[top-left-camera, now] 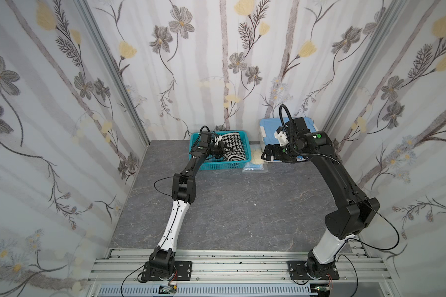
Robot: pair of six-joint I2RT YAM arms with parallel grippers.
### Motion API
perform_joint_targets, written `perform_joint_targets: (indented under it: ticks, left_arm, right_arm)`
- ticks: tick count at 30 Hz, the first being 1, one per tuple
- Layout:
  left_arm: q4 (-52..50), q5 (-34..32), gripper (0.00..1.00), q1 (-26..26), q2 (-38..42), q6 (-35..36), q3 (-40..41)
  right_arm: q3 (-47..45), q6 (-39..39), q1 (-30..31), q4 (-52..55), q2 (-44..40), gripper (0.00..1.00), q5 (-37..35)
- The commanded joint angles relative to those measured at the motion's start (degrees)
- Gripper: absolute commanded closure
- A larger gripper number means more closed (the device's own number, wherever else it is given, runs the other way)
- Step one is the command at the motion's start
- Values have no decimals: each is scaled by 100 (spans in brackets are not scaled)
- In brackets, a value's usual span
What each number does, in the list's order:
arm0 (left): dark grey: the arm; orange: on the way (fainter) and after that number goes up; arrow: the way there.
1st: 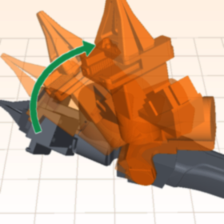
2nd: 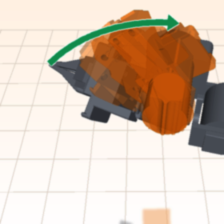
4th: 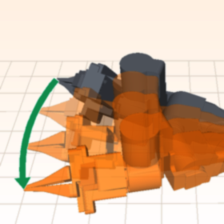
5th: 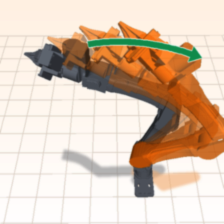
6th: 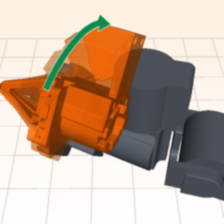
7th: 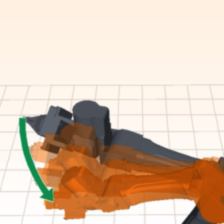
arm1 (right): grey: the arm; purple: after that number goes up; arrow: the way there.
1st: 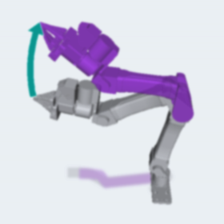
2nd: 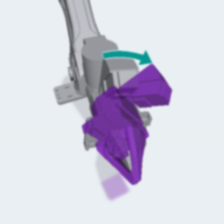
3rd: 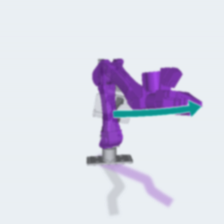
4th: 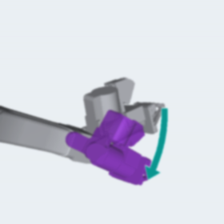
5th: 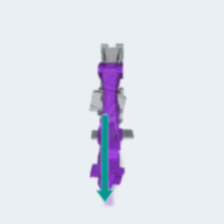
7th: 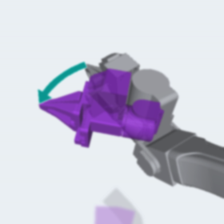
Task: Roll up the scarf and place it into the basket
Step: Place the scarf in the basket.
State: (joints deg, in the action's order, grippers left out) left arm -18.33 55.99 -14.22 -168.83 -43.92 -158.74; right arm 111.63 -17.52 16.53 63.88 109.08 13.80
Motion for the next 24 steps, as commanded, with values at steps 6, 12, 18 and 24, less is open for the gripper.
perform_joint_targets:
  ticks: [6,12,18,24]
  left_arm:
    - [-158,-501,65,-74,99,182,0]
    - [143,-607,40,-29,184,-136,-2]
    - [-633,-742,0,12,755,424,-1]
    - [-2366,-1278,0,151,1680,1679,248]
  right_arm:
    - [-1,-41,-23,-371,-51,0,52]
    - [-52,-32,-45,-396,-110,0,24]
    - [-296,-54,-114,-576,-236,0,-21]
    - [-328,169,-186,-604,-562,0,-713]
